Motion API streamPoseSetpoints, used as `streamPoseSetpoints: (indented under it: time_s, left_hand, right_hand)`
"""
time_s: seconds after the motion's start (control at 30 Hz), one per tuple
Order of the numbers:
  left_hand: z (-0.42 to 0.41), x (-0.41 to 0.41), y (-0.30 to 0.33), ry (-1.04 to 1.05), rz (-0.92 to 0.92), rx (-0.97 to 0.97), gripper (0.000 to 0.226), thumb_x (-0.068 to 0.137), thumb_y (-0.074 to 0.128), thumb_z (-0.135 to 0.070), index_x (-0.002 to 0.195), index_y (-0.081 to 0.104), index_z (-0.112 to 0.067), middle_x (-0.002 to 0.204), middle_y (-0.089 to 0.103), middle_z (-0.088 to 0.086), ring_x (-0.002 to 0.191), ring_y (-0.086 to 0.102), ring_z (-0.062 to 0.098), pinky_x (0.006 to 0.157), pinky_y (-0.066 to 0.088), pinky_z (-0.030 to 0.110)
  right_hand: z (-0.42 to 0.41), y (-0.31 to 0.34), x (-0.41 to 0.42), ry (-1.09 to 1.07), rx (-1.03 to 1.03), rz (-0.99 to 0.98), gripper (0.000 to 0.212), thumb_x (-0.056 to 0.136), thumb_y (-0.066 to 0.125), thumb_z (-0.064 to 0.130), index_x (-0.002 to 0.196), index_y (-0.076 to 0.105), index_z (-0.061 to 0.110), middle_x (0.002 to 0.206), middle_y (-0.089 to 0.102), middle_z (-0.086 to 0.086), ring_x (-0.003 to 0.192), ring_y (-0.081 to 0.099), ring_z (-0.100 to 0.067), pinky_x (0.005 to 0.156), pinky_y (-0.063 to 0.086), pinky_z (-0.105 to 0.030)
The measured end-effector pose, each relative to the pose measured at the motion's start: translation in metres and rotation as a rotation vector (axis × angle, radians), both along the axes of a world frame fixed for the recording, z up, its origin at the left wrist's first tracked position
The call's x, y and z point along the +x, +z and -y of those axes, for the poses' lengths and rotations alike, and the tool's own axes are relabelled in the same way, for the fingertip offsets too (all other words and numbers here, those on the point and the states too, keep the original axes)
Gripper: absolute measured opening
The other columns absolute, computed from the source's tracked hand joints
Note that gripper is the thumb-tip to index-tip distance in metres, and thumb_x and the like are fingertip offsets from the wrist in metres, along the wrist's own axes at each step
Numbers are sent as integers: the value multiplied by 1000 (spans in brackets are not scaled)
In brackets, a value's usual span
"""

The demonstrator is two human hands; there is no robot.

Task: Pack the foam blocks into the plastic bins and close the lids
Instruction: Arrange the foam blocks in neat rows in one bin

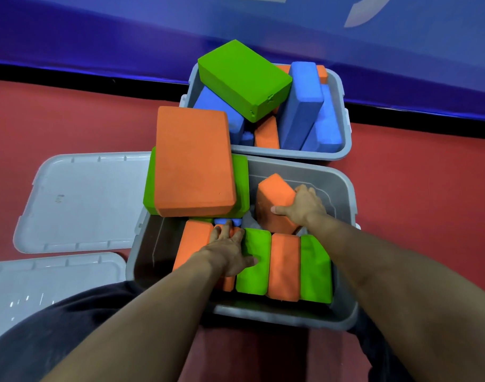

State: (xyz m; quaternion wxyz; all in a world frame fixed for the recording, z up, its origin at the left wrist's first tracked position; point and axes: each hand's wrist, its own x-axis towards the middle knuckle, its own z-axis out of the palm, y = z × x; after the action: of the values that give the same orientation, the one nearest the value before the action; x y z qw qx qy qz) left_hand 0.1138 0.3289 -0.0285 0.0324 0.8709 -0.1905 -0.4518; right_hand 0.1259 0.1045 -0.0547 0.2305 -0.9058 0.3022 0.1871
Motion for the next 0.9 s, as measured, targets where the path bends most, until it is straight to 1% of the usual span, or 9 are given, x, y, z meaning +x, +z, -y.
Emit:
streamPoseSetpoints:
  time_s: [0.13,0.27,0.33,0.43,0.53,0.6,0.73,0.83,0.9]
  left_hand:
    - [3,-1,-6,2,-4,15,97,91,51,-69,162,-3,-29,166,-26,7,152,-24,36,124,9,57]
    - [0,2,-22,-28,-6,33,96,88,51,-73,160,-3,-39,164,-30,8,149,-30,38,122,9,62]
    - [-3,3,-32,-71,-2,57,97,86,50,-75,159,-5,-42,163,-32,8,148,-33,38,121,8,64]
    - [-4,5,-41,-105,-3,83,97,86,49,-76,159,-5,-42,162,-32,12,147,-34,38,121,8,65]
    - [-2,8,-41,-137,-7,108,99,85,47,-78,159,-6,-40,164,-27,16,147,-34,40,121,7,65]
    - [1,10,-35,-160,1,117,99,87,46,-77,160,-6,-37,165,-22,18,148,-31,40,122,2,63]
    - [9,7,-9,-164,29,103,89,95,44,-69,163,3,-29,167,-11,19,152,-21,39,124,-7,54]
    - [16,6,10,-157,85,13,80,99,44,-63,162,16,-22,168,12,17,157,-4,29,125,3,48]
    - [22,5,22,-86,93,-54,81,98,49,-59,162,17,-21,167,17,17,156,8,28,125,15,42]
  right_hand:
    - [0,0,5,-34,12,-58,90,68,81,68,133,54,14,141,44,-16,129,48,-37,103,44,-41]
    - [5,0,6,-78,88,-47,81,66,84,65,124,58,14,128,61,-13,115,60,-33,83,48,-37]
    - [5,3,5,-84,115,-44,75,66,85,63,117,59,15,118,66,-10,106,63,-32,79,48,-36]
    - [7,13,6,-85,154,-17,70,63,87,62,108,61,15,111,68,-4,99,63,-28,85,52,-37]
    - [12,32,12,-75,209,34,59,63,89,58,95,60,18,107,69,-4,101,65,-28,94,53,-43]
    - [15,47,11,-93,245,67,56,63,89,57,90,61,17,104,70,-6,97,67,-27,90,55,-42]
    - [18,63,-4,-143,293,117,57,68,90,51,99,65,10,102,70,-8,93,67,-26,76,50,-34]
    - [15,78,-14,-166,289,187,58,67,88,57,93,68,9,97,72,-8,88,68,-26,71,50,-34]
    - [13,89,-17,-189,305,236,57,68,84,61,92,71,12,93,73,-6,87,69,-25,63,47,-33]
